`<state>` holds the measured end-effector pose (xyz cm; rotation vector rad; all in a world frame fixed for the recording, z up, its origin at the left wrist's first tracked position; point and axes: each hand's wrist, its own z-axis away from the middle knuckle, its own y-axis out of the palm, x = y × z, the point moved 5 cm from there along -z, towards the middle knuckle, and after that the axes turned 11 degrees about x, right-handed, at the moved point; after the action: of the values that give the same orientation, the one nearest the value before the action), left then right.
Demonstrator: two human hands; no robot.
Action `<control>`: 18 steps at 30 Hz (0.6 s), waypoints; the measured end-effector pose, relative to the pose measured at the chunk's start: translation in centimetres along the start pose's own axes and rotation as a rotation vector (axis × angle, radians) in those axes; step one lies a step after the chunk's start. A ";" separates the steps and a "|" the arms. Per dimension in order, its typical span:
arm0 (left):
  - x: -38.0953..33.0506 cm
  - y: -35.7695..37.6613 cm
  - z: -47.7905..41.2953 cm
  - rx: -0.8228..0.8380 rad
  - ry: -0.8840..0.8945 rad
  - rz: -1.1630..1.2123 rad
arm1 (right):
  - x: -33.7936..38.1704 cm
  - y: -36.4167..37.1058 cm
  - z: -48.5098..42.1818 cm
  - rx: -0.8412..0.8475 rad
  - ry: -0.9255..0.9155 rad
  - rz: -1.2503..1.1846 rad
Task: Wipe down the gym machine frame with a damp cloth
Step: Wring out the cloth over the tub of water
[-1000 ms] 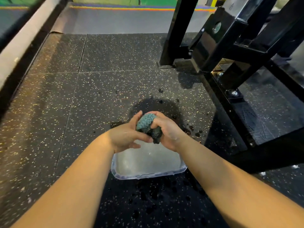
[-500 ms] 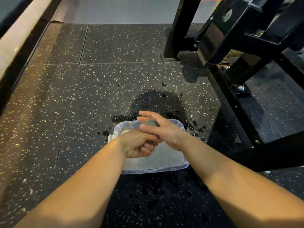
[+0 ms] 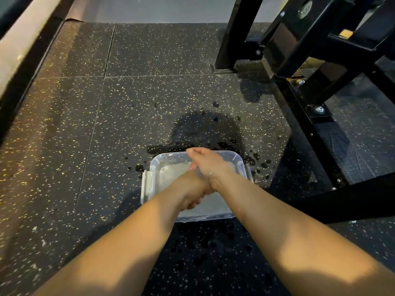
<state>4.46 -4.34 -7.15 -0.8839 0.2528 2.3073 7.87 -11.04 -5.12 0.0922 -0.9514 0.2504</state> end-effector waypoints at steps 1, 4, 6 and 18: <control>-0.4 0.0 0.0 -0.045 0.019 -0.108 | -0.1 -0.1 -0.1 -0.045 0.018 -0.007; -1.9 -0.2 -0.2 -0.221 0.085 -0.713 | -0.4 -0.4 -0.6 -0.156 0.057 -0.114; -1.6 -0.5 -0.6 -0.301 0.075 -0.834 | -1.0 -0.4 -0.9 -0.191 0.078 -0.238; -2.3 -2.9 1.9 -0.171 0.019 -0.384 | -1.8 -1.1 -1.4 -0.279 0.119 -0.446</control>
<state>6.63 -2.49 -4.07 -0.9464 -0.1027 1.9826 8.25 -12.17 -7.38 0.0306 -0.8157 -0.2857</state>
